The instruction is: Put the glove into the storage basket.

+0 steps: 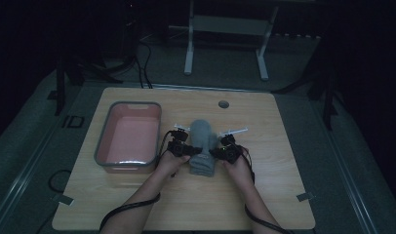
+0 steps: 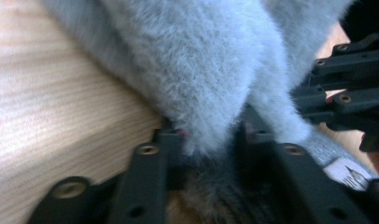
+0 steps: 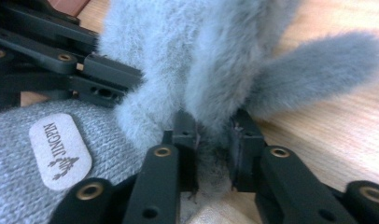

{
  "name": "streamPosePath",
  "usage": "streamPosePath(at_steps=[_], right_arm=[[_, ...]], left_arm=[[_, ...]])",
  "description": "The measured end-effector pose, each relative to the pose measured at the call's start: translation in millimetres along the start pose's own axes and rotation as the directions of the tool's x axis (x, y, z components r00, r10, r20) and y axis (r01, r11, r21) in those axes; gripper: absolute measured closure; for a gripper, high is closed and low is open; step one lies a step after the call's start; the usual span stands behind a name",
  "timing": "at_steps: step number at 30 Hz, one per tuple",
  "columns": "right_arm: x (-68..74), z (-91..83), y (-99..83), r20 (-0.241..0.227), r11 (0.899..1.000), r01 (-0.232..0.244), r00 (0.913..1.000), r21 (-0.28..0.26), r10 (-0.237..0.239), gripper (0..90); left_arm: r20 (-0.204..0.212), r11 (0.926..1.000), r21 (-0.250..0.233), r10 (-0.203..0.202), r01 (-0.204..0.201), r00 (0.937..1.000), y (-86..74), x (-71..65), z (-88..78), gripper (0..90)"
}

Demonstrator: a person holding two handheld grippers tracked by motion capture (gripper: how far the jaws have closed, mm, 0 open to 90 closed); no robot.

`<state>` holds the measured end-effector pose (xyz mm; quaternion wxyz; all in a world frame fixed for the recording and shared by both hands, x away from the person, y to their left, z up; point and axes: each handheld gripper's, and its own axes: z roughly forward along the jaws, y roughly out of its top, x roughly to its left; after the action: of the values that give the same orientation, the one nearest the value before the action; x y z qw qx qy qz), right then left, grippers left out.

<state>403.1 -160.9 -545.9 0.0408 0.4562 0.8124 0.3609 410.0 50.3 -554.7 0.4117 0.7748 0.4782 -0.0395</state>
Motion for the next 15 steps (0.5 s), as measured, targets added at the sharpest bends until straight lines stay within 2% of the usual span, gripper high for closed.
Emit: streamPosePath(at_steps=[3,8,15], right_arm=[[2.2,-2.1,-2.4,0.012,1.000,-0.004,0.9999,-0.029,0.004,79.0],[6.8,-10.8,-1.4,0.020,0.999,-0.002,0.9998,-0.053,0.003,80.2],[16.8,-27.3,9.0,0.013,0.996,0.008,0.9999,-0.088,-0.007,80.6]], left_arm=[[-0.010,0.9997,-0.001,0.023,-0.023,0.9997,1.7,-3.1,-3.5,78.3],[-0.010,0.9988,-0.015,0.047,-0.048,0.9988,5.7,-9.2,-11.9,79.6],[-0.010,0.9955,-0.045,0.083,-0.083,0.9965,16.0,-18.7,-33.7,79.8]])
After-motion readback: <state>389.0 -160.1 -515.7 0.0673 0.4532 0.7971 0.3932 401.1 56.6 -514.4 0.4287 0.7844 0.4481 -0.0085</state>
